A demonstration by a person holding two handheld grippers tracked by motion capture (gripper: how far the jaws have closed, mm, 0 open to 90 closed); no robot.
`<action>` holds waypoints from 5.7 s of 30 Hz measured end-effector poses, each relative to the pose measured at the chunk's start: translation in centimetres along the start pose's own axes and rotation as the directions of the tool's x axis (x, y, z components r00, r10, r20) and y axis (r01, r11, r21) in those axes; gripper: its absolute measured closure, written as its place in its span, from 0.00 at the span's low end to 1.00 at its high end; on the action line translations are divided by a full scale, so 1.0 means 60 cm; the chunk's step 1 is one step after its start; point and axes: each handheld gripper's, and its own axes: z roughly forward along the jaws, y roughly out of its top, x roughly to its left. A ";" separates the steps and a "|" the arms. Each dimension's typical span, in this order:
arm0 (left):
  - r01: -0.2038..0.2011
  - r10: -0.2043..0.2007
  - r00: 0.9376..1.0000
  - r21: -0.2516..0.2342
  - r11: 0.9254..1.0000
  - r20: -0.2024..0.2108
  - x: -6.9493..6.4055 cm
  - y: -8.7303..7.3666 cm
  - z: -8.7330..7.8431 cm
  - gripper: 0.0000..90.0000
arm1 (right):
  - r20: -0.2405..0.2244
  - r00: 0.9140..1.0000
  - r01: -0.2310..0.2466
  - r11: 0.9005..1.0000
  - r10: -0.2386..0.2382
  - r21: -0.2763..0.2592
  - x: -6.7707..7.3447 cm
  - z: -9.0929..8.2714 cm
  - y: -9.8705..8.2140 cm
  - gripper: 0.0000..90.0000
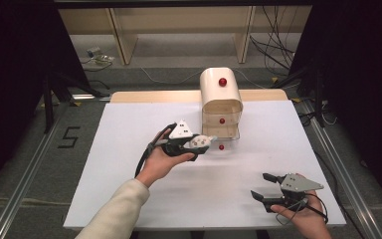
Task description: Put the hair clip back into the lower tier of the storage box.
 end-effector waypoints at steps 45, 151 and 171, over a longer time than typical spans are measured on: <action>-0.011 0.011 1.000 0.004 1.000 0.022 -0.008 0.025 0.025 0.52 | 0.000 1.000 -0.001 1.000 0.001 -0.001 0.000 0.000 0.000 0.28; 0.052 -0.045 0.994 0.062 0.997 -0.096 -0.006 0.070 0.128 0.37 | -0.006 1.000 -0.002 1.000 0.002 -0.001 -0.002 0.000 -0.001 0.27; 0.006 -0.005 0.993 0.008 1.000 -0.121 -0.017 0.082 0.097 0.36 | -0.004 1.000 0.002 1.000 -0.002 0.001 -0.002 -0.001 -0.001 0.27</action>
